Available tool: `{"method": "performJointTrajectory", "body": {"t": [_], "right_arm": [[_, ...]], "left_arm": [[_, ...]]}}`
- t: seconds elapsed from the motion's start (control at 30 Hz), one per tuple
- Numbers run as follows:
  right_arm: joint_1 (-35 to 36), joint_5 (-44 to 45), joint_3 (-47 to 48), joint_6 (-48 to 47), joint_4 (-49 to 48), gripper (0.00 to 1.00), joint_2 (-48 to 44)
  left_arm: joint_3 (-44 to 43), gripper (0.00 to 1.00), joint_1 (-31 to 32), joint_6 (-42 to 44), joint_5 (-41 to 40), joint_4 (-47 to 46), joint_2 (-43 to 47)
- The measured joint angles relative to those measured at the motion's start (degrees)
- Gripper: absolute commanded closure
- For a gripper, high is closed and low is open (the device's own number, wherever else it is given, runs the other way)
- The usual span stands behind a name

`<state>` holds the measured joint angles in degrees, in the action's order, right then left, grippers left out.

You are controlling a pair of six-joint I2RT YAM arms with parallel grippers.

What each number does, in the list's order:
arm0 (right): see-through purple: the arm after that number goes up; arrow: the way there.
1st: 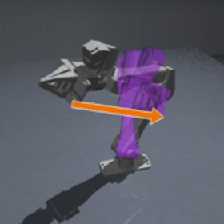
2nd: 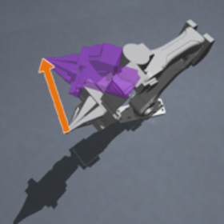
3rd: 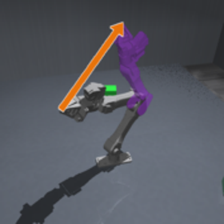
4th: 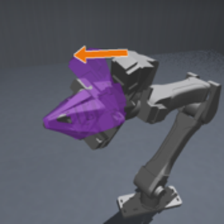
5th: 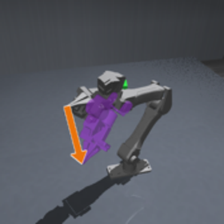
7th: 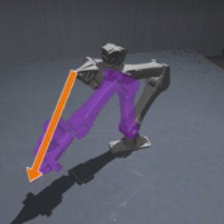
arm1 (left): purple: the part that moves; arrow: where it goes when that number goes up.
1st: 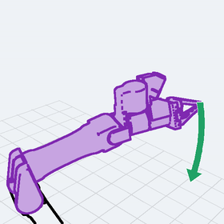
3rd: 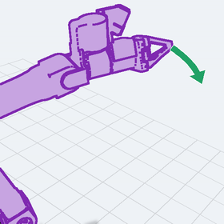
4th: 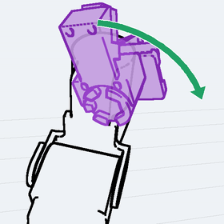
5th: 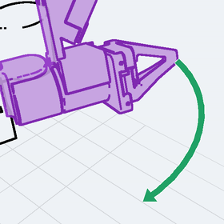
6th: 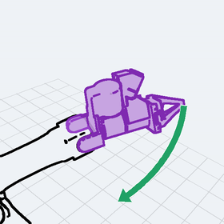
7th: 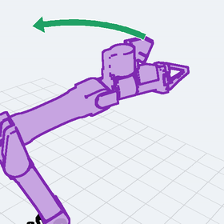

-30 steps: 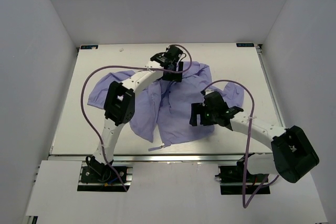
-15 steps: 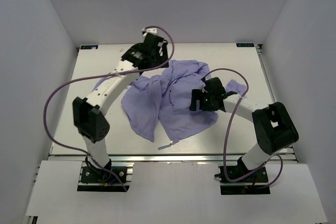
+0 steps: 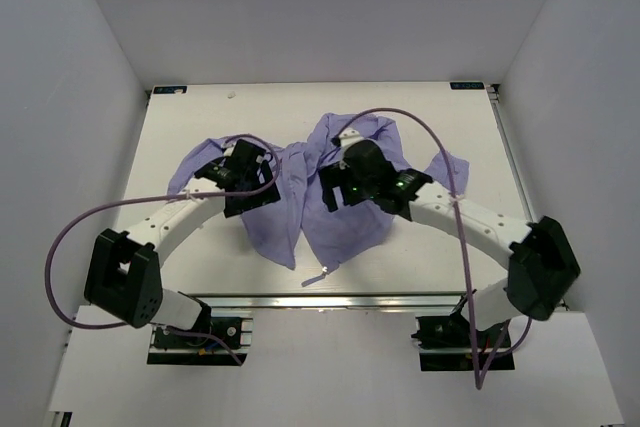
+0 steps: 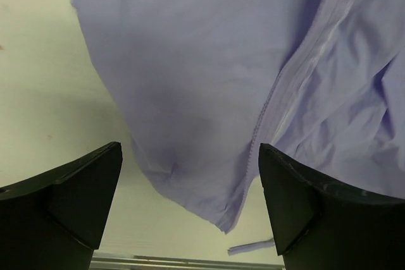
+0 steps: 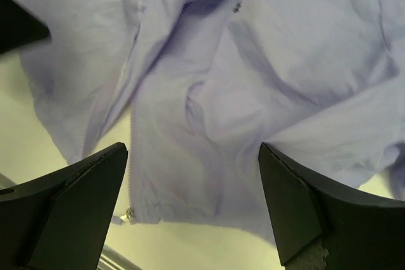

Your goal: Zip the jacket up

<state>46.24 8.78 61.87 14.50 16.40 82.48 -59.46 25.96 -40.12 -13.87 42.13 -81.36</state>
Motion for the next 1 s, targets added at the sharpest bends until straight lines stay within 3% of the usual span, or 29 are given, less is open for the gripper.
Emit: {"method": "performJointTrajectory", "body": {"t": [0.17, 0.37, 0.57, 0.83, 1.0], "right_arm": [[4.4, 7.4, 14.5, 1.0, 4.7, 0.11, 13.7], [7.1, 17.6, 34.4, 6.1, 15.0, 0.11, 27.7], [7.3, 18.3, 39.9, 6.3, 16.1, 0.11, 30.8], [7.1, 19.0, 60.1, 4.2, 16.9, 0.11, 50.4], [6.6, 20.9, 60.6, 1.9, 17.4, 0.11, 55.0]], "left_arm": [[7.0, 0.02, -1.2, -2.0, 3.9, -3.9, 0.2], [8.2, 0.02, -2.7, -3.0, 6.2, -7.0, -5.4], [11.3, 0.02, -3.3, -4.0, 6.6, -7.9, -5.8], [13.1, 0.02, -3.3, -4.5, 5.9, -8.8, -4.7], [14.2, 0.02, -3.3, -4.5, 5.3, -9.3, -3.7]]}}
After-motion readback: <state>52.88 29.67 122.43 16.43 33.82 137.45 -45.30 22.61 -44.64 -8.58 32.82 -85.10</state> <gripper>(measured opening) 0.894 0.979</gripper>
